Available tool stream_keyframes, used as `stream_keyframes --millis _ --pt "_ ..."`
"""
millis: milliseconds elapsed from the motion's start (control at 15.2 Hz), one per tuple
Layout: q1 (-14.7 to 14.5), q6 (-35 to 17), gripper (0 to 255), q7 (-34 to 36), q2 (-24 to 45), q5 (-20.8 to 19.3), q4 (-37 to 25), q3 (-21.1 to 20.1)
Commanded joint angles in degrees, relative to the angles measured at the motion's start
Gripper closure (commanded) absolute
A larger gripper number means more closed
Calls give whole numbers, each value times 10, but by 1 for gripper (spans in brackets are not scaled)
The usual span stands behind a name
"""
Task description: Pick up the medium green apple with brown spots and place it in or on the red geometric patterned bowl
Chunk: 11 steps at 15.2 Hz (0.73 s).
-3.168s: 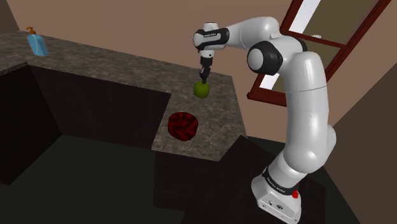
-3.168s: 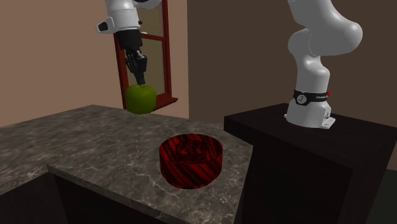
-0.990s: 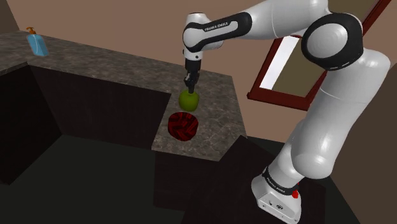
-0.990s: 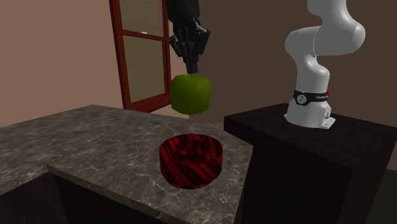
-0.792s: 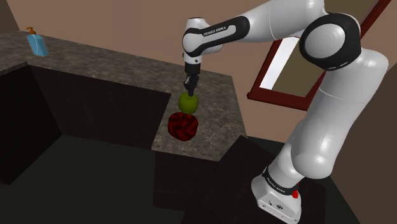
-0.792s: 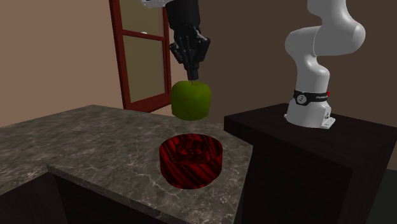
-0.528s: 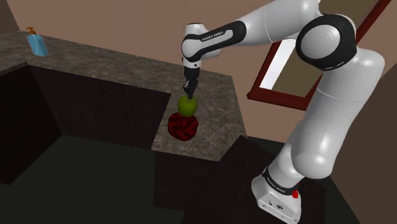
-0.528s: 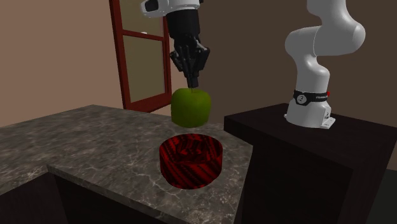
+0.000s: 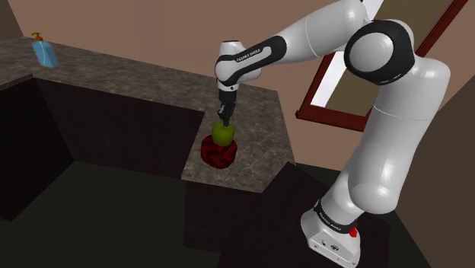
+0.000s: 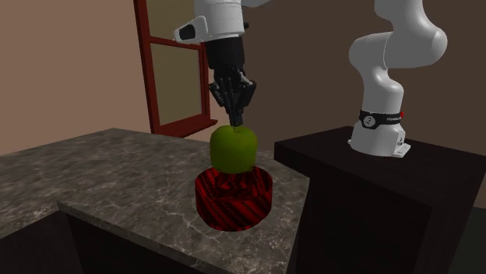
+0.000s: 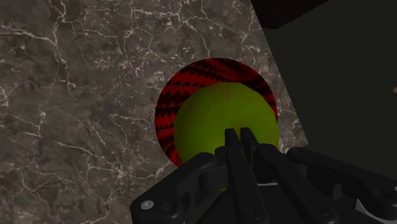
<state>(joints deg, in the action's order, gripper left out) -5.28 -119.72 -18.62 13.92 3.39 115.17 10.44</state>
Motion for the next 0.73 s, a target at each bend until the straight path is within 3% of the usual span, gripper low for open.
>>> stream_keyframes --millis 0,594,660 --pt "1 -13 255 -2 8 2 5 -1" --pt "1 -25 255 -3 16 4 9 -1" --pt "1 -25 0 -3 16 4 9 -1"
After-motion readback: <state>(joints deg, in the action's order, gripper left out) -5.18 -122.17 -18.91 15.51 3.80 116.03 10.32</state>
